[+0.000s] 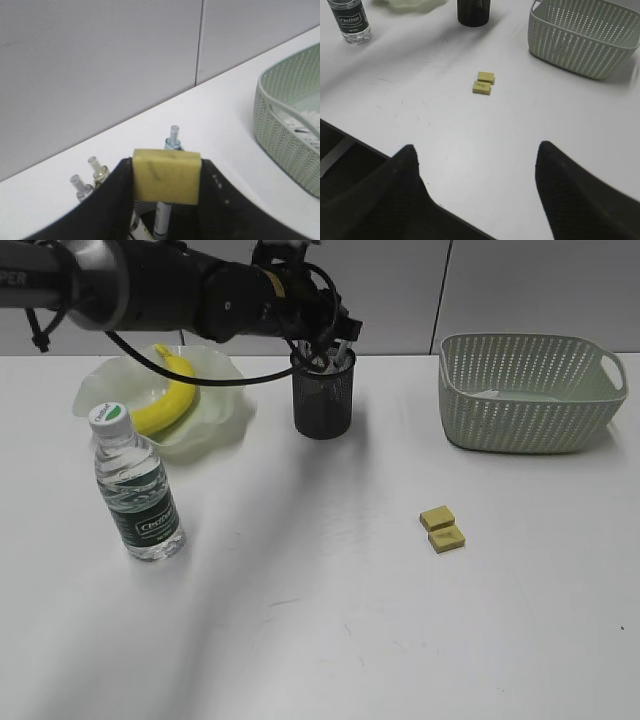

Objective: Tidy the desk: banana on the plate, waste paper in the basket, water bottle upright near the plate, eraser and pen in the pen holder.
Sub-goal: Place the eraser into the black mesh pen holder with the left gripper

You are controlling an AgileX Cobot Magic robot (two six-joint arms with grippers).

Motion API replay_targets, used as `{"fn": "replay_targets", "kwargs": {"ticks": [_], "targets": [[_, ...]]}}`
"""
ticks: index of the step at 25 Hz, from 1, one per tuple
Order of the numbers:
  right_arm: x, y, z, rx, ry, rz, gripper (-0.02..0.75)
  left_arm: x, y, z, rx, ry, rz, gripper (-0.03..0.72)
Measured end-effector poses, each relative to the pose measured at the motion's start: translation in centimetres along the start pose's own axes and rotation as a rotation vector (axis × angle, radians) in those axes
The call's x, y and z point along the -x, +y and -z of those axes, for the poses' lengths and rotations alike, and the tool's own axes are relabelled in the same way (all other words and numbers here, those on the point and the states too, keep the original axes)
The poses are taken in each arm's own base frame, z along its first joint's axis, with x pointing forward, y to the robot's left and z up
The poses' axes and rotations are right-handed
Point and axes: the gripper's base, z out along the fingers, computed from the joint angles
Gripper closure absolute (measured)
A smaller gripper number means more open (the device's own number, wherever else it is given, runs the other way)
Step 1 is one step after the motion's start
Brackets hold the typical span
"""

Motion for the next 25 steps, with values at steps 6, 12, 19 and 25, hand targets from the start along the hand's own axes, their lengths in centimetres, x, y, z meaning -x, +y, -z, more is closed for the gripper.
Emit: {"fn": "replay_targets", "kwargs": {"ticks": [6, 12, 19, 25], "targets": [[0.0, 0.0, 0.0, 0.0, 0.0, 0.0, 0.166, -2.5, -0.1, -1.9, -0.004, 0.02, -0.002, 0.401], [0.0, 0.0, 0.0, 0.0, 0.0, 0.0, 0.166, -3.1, 0.1, -2.5, -0.003, 0.006, 0.004, 0.401], [0.0, 0.0, 0.0, 0.0, 0.0, 0.0, 0.166, -3.5, 0.4, -2.7, 0.003, 0.012, 0.009, 0.401], [0.0, 0.0, 0.0, 0.0, 0.0, -0.001, 0.166, -3.3, 0.5, -2.7, 0.004, -0.004, 0.009, 0.368]]}}
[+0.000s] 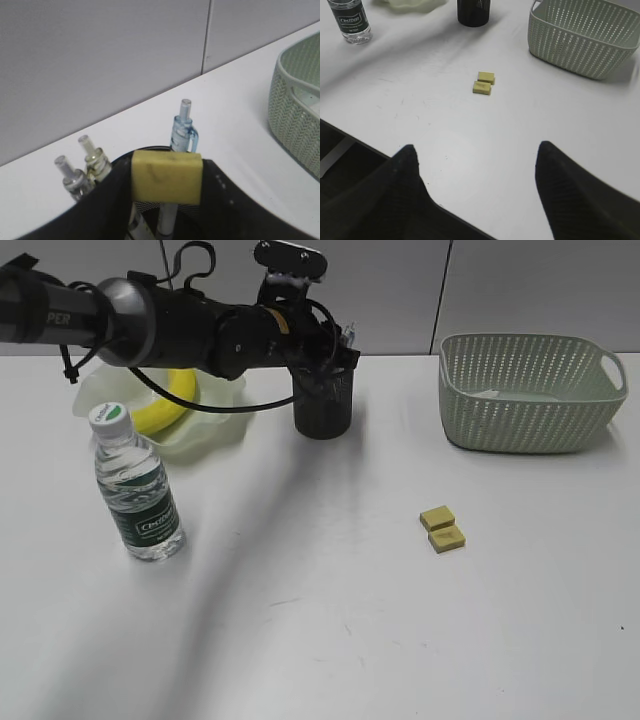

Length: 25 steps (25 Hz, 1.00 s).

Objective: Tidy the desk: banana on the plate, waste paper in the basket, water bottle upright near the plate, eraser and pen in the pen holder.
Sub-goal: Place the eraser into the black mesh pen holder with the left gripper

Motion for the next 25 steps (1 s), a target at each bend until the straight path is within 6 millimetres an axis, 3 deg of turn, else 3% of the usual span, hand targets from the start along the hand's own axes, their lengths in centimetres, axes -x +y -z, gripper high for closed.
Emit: {"fn": "replay_targets", "kwargs": {"ticks": [8, 19, 22, 25], "targets": [[0.0, 0.0, 0.0, 0.0, 0.0, 0.0, 0.166, 0.6, 0.2, 0.3, 0.002, -0.024, 0.001, 0.36], [0.0, 0.0, 0.0, 0.0, 0.0, 0.0, 0.166, 0.8, 0.2, 0.3, 0.003, -0.034, 0.002, 0.267], [0.0, 0.0, 0.0, 0.0, 0.0, 0.0, 0.166, 1.4, 0.2, 0.7, 0.003, -0.047, 0.002, 0.263], [0.0, 0.0, 0.0, 0.0, 0.0, 0.0, 0.166, 3.3, 0.2, 2.1, 0.004, -0.081, 0.002, 0.263]]}}
